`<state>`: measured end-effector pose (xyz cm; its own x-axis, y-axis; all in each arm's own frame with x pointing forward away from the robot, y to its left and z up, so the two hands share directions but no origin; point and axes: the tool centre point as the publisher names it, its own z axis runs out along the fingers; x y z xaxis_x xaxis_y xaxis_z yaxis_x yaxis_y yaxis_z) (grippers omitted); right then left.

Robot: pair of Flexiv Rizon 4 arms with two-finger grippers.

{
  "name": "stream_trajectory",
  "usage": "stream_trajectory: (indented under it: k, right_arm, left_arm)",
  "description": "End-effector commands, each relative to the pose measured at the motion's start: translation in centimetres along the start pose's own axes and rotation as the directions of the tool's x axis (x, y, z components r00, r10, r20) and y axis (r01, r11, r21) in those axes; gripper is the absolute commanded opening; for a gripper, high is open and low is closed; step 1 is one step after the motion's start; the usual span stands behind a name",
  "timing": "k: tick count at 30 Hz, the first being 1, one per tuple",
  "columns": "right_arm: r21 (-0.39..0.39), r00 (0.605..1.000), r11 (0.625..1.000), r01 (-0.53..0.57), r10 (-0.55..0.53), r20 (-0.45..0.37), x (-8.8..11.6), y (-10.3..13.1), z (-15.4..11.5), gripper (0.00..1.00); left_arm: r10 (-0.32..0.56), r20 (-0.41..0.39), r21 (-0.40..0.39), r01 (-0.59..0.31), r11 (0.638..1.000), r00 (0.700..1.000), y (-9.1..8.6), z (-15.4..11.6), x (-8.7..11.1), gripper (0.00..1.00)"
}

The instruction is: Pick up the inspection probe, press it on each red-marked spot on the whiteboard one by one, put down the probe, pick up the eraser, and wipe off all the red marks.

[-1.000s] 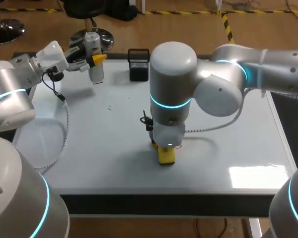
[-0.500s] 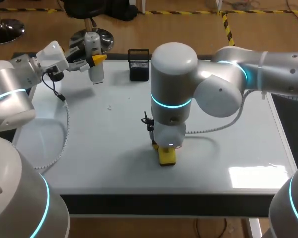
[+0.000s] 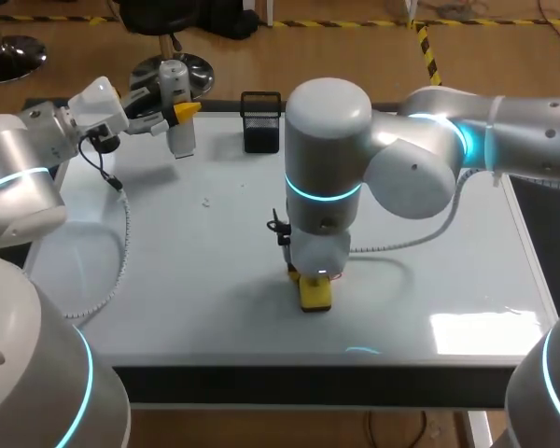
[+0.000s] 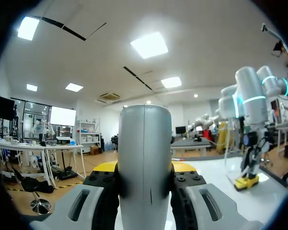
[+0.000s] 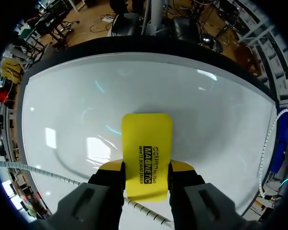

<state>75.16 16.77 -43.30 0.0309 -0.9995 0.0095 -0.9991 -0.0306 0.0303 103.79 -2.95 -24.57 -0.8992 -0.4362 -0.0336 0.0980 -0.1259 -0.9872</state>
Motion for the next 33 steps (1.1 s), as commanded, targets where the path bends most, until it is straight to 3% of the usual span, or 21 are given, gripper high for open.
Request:
stream_trajectory:
  k: [1, 12, 33]
  right_arm:
    - [-0.004, 1.000, 1.000, -0.015, 0.015, -0.001, 1.3, 0.0, 1.2, 0.00]
    - [-0.016, 0.997, 0.997, -0.075, 0.075, -0.024, 4.1, 0.2, 1.9, 0.00]
    - [-0.035, 0.989, 0.990, -0.140, 0.138, -0.056, 7.3, 1.9, 2.5, 0.00]
  left_arm:
    - [0.001, 0.001, 0.002, -0.001, 1.000, 1.000, -0.1, 0.0, 0.0, 0.00]
    - [0.001, 0.001, 0.002, -0.001, 1.000, 1.000, -0.1, 0.0, 0.0, 0.00]
    - [0.001, 0.001, 0.002, -0.001, 1.000, 1.000, -0.1, 0.0, 0.0, 0.00]
